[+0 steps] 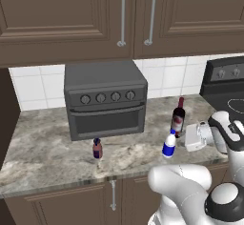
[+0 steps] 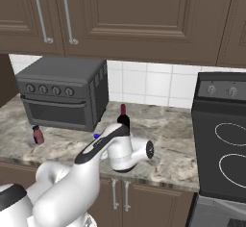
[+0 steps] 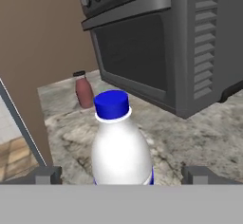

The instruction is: Place the drinks on the dining counter in a tight cluster.

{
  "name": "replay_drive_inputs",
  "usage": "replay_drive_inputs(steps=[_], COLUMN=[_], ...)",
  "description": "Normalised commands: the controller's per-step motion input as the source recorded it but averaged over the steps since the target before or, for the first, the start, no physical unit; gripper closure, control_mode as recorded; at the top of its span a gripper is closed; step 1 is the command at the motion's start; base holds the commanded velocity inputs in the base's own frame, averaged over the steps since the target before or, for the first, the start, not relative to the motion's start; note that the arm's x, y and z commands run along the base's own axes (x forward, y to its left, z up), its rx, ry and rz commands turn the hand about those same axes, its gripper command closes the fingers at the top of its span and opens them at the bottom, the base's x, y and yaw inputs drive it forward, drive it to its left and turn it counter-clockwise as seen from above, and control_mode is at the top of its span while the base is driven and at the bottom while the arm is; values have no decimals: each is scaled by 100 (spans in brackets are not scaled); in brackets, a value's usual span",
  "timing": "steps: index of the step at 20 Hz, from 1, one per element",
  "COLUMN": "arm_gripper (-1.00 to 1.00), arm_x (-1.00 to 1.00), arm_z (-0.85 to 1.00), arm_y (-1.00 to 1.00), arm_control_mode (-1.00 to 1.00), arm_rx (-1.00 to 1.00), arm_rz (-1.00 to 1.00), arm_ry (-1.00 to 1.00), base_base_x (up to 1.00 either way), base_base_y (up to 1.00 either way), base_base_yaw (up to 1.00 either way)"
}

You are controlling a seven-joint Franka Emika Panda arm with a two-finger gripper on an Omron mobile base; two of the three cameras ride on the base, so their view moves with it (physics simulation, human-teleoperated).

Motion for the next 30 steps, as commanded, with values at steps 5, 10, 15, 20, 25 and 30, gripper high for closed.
replay_drive_inputs(steps=[5,10,15,20,25,30], arm_gripper=[-100,-100,-100,-100,-100,-100], arm_x=[9,0,0,0,0,0], arm_z=[-9,0,0,0,0,0], arm_y=[0,0,8,12,12,12], arm_control_mode=[-100,-100,-100,-100,-100,-100], arm_rx=[0,0,0,0,0,0], arm_rz=[0,0,0,0,0,0], arm_ry=[0,0,0,0,0,0], base_base_x=[0,0,0,0,0,0], base_base_y=[0,0,0,0,0,0], base_base_yaw=[0,0,0,0,0,0])
